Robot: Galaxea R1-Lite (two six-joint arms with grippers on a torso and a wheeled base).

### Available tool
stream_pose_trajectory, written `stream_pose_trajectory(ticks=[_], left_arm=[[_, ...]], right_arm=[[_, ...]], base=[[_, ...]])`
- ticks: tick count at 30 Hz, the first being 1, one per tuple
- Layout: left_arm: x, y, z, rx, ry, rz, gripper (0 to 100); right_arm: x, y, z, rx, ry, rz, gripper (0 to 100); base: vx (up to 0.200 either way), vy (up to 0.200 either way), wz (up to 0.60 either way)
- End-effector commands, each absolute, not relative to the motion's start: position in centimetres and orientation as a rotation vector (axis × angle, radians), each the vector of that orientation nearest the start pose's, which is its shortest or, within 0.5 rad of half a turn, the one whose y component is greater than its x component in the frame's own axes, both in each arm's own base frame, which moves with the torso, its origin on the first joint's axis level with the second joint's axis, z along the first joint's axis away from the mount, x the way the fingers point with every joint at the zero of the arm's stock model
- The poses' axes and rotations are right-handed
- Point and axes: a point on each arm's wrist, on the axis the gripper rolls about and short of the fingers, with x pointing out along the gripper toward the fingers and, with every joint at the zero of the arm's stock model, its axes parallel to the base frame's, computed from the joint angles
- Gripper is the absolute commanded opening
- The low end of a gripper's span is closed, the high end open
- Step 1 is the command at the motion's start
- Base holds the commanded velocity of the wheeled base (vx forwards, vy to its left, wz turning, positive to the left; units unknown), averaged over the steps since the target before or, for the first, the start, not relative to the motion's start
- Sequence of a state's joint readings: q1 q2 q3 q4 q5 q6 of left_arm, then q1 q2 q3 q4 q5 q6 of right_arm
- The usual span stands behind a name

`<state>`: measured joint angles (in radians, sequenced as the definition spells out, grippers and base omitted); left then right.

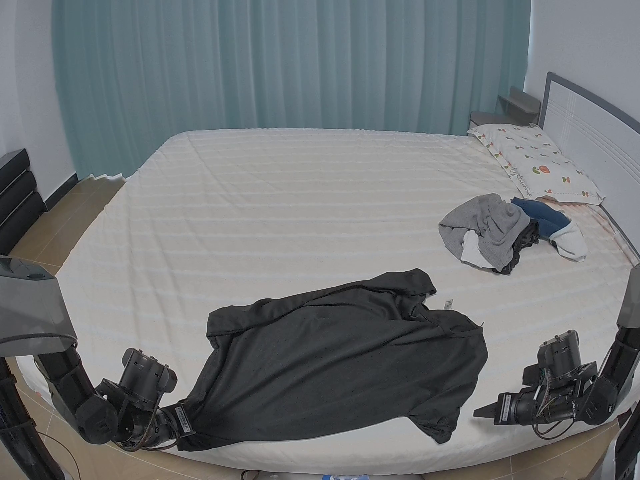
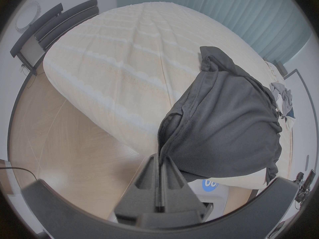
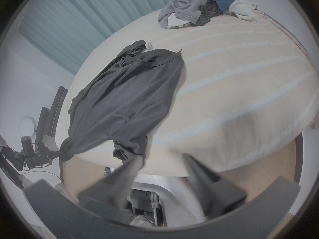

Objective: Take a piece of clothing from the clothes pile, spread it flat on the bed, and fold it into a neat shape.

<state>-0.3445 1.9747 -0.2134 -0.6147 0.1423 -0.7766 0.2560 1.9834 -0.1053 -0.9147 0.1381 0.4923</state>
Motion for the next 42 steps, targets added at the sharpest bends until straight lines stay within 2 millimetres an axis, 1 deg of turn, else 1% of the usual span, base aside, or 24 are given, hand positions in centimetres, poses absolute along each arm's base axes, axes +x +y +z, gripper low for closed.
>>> stream_pose_trajectory(ticks=[1, 4, 5, 7, 8, 11, 13, 14, 17, 20, 22, 24, 25, 26, 27, 30, 34, 40, 41, 42], left_arm=[[19.2, -6.5, -0.5, -0.418, 1.104, 0.258, 0], [19.1, -6.5, -0.6, -0.418, 1.112, 0.257, 0], [19.1, -6.5, -0.6, -0.418, 1.112, 0.257, 0], [19.1, -6.5, -0.7, -0.416, 1.115, 0.258, 0], [19.1, -6.5, -0.7, -0.416, 1.116, 0.259, 0], [19.1, -6.5, -0.8, -0.417, 1.120, 0.261, 0], [19.1, -6.4, -0.9, -0.420, 1.126, 0.259, 0], [19.1, -6.4, -0.9, -0.420, 1.127, 0.261, 0], [19.2, -6.3, -0.9, -0.425, 1.128, 0.268, 0], [19.2, -6.2, -1.0, -0.423, 1.132, 0.273, 0], [19.2, -6.2, -1.1, -0.422, 1.133, 0.273, 0], [19.1, -6.1, -1.0, -0.424, 1.131, 0.275, 0], [19.1, -6.1, -1.0, -0.422, 1.134, 0.276, 0], [19.1, -6.1, -1.0, -0.422, 1.134, 0.276, 0], [19.0, -6.0, -1.1, -0.419, 1.136, 0.282, 0], [19.0, -6.0, -1.1, -0.417, 1.138, 0.284, 0], [18.8, -5.9, -1.3, -0.408, 1.152, 0.288, 0], [18.6, -5.9, -1.4, -0.407, 1.162, 0.285, 0], [18.5, -5.9, -1.4, -0.404, 1.164, 0.283, 100], [18.5, -5.9, -1.4, -0.404, 1.164, 0.283, 100]], right_arm=[[20.3, 6.6, -1.3, 0.413, 1.055, 0.129, 100], [21.3, 8.2, -1.7, 0.470, 1.010, 0.158, 100], [21.3, 8.2, -1.7, 0.470, 1.010, 0.158, 100], [21.7, 9.6, -2.9, 0.464, 1.030, 0.176, 100], [21.7, 10.0, -3.2, 0.453, 1.042, 0.181, 100], [21.4, 10.5, -3.9, 0.421, 1.058, 0.172, 100], [21.3, 10.5, -3.9, 0.407, 1.052, 0.158, 100], [21.2, 10.5, -3.9, 0.400, 1.051, 0.152, 0], [20.5, 9.9, -3.9, 0.371, 1.061, 0.130, 0], [19.4, 8.8, -3.6, 0.332, 1.084, 0.118, 0], [19.1, 8.6, -3.5, 0.325, 1.085, 0.118, 0], [18.0, 7.5, -2.8, 0.304, 1.095, 0.111, 0], [17.5, 7.1, -2.4, 0.299, 1.096, 0.116, 0], [17.4, 7.1, -2.4, 0.296, 1.097, 0.117, 0], [16.8, 6.7, -1.9, 0.279, 1.101, 0.125, 0], [16.6, 6.4, -1.5, 0.273, 1.106, 0.121, 0], [15.4, 6.4, -2.0, 0.210, 1.219, 0.119, 0], [15.4, 6.6, -2.5, 0.194, 1.230, 0.118, 0], [15.6, 6.7, -2.6, 0.196, 1.228, 0.117, 100], [15.6, 6.7, -2.6, 0.196, 1.228, 0.117, 100]], base=[[0.000, 0.000, 0.00], [0.000, 0.000, 0.00], [0.000, 0.000, 0.00], [0.000, 0.000, 0.00], [0.000, 0.000, 0.00], [0.000, 0.000, 0.00], [0.000, 0.000, 0.00], [0.000, 0.000, 0.00], [0.000, 0.000, 0.00], [0.000, 0.000, 0.00], [0.000, 0.000, 0.00], [0.000, 0.000, 0.00], [0.000, 0.000, 0.00], [0.000, 0.000, 0.00], [0.000, 0.000, 0.00], [0.000, 0.000, 0.00], [0.000, 0.000, 0.00], [0.000, 0.000, 0.00], [0.000, 0.000, 0.00], [0.000, 0.000, 0.00]])
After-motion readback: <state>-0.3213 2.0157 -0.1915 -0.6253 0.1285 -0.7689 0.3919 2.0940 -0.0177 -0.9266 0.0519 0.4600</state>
